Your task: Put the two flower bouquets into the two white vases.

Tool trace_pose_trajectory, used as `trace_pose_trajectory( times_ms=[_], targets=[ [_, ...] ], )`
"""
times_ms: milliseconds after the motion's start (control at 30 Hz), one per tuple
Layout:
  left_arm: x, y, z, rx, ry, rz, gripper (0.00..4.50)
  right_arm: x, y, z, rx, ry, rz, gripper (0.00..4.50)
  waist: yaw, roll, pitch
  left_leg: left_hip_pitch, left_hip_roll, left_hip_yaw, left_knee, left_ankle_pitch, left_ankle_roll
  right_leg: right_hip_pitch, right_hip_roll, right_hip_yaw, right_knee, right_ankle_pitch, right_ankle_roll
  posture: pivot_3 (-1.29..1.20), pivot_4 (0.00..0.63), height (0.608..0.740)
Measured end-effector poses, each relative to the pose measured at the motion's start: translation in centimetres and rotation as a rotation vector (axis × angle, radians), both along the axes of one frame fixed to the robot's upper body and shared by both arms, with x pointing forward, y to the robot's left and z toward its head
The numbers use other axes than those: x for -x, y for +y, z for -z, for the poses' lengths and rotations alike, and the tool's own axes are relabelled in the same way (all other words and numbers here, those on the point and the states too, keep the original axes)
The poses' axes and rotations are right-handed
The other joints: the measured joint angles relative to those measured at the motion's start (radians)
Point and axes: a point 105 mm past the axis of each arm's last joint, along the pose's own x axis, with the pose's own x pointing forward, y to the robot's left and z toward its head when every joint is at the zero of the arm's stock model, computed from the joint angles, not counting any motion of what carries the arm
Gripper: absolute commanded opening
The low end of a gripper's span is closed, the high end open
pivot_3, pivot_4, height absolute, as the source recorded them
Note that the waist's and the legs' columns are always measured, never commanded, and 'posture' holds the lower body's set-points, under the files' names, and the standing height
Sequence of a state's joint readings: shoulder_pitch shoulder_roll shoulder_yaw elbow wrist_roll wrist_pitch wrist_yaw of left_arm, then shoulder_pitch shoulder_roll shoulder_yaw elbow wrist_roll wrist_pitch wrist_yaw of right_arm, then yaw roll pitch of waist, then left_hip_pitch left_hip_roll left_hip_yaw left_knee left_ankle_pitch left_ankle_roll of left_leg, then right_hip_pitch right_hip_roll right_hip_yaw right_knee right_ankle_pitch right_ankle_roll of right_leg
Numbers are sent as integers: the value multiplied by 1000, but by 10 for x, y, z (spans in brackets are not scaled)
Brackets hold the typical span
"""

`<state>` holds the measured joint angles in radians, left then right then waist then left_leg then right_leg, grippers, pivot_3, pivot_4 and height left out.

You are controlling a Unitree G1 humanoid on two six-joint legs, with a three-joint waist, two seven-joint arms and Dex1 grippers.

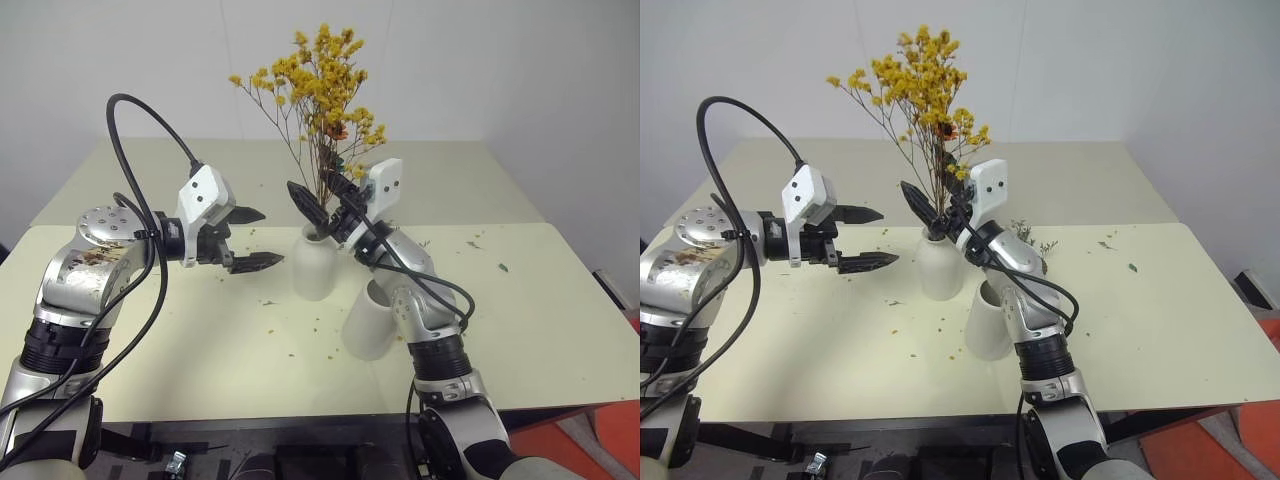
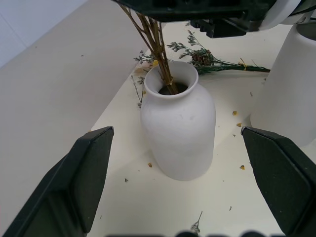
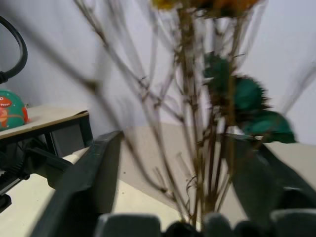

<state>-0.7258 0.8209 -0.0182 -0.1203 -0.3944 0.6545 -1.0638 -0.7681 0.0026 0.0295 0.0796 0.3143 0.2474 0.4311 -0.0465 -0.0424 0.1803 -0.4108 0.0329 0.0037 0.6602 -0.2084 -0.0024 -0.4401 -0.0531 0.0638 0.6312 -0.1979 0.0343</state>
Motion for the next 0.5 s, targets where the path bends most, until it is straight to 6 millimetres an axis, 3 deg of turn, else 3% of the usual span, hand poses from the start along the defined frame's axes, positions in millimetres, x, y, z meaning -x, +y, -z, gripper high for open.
trace_pose_trajectory(
  times_ms=[167,300,500],
  targets=[
    [0,-1,-1,2,0,7,4500,5,-12,2,20,-15,20,4475,2,0,0,0,0,0,0,0,0,1,0,0,0,0,0,0,150,740],
    [-2,0,0,4,6,3,4500,24,-32,10,121,-44,4,4475,5,0,0,0,-1,0,0,0,0,1,-1,0,-1,0,0,0,150,740],
    [-3,-5,-3,15,-11,23,4500,36,-25,16,177,-41,-63,4475,-7,-1,0,4,3,0,0,0,0,2,4,1,1,-2,2,0,150,740]
  ],
)
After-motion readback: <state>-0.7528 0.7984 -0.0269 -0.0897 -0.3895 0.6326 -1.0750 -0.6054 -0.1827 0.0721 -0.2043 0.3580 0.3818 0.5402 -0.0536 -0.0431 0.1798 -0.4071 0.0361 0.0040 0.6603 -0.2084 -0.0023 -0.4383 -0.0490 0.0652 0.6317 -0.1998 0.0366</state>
